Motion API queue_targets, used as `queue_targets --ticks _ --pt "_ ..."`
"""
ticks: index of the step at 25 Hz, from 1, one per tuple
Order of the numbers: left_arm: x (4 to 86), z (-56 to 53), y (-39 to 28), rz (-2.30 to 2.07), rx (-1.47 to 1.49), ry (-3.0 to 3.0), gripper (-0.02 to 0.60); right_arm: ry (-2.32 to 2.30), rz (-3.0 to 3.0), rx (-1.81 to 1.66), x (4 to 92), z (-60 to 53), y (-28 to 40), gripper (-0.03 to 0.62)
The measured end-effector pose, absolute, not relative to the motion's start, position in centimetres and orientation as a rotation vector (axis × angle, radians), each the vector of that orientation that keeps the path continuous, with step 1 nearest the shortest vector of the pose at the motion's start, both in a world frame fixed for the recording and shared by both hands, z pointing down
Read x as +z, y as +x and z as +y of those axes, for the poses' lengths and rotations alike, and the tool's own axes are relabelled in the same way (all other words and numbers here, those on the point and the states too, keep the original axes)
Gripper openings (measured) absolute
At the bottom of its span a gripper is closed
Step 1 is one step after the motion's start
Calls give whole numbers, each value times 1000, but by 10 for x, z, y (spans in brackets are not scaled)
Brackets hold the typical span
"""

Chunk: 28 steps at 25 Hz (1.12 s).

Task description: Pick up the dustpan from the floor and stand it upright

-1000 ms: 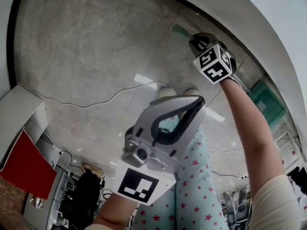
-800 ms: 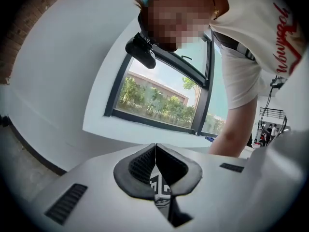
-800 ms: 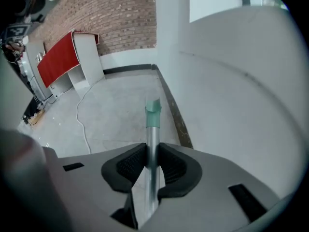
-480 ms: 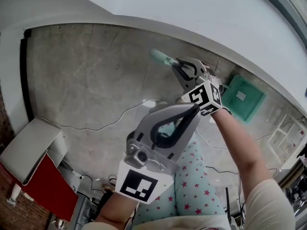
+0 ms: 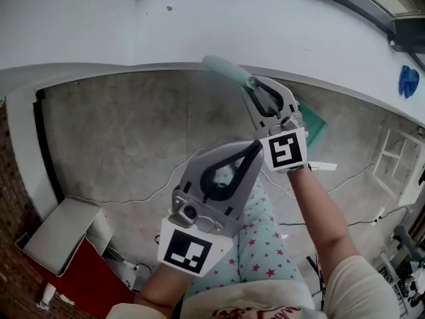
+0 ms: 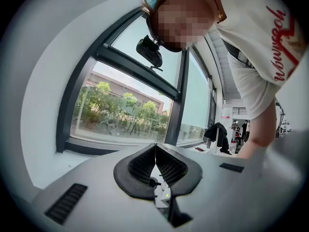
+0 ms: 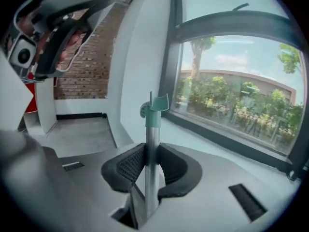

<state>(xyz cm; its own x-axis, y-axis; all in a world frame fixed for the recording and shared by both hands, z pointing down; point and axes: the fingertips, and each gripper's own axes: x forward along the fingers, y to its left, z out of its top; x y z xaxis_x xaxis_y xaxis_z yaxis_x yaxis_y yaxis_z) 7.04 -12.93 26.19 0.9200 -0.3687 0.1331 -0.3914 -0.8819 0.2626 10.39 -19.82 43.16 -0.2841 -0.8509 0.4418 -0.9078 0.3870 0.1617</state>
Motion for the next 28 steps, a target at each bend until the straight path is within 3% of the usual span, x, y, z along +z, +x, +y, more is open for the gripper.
queue_targets --ticks 6,11,28 --pt "241 -119 101 -485 144 2856 20 1934 -1971 251 389 -184 207 100" --pt "240 -117 128 -492 187 2844 21 2110 -1838 292 365 -162 249 100" --pt "256 -90 188 -443 190 2772 21 2089 -1862 306 349 -144 276 104"
